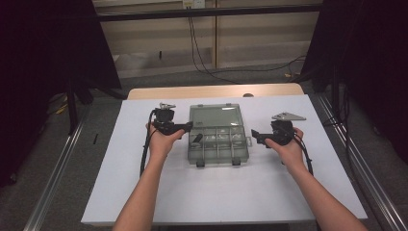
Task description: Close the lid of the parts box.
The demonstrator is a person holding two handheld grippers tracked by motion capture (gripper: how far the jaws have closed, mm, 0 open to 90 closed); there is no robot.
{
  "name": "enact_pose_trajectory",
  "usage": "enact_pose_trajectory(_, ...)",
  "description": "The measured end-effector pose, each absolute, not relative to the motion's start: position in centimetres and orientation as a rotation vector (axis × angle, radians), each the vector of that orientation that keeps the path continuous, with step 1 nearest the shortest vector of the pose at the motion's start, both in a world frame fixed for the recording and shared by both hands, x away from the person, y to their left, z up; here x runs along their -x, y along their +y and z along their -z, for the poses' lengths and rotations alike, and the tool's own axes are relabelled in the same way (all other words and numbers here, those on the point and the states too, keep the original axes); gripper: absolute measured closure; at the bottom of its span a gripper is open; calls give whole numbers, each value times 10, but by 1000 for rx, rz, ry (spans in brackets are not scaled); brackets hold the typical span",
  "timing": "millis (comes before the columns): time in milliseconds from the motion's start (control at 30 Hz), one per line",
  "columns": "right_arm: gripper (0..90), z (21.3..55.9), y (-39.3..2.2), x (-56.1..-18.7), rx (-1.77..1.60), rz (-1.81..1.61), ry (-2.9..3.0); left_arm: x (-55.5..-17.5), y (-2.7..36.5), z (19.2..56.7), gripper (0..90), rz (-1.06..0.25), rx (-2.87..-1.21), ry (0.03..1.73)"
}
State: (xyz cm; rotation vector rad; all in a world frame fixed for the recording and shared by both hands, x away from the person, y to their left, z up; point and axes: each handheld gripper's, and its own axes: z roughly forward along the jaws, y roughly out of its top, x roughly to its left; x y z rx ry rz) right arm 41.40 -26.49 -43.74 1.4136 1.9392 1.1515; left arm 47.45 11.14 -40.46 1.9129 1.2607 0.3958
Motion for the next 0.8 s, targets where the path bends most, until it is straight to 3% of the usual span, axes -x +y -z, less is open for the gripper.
enact_pose_trajectory(467, 91, 436, -260, -429, -1424, -1100, 1942, -480, 118, 408, 118, -398, -1897, 1288)
enact_pose_trajectory(800, 126, 438, -258, -441, -1460, -1081, 1928, -485, 122, 413, 182, -396, -1873, 1320)
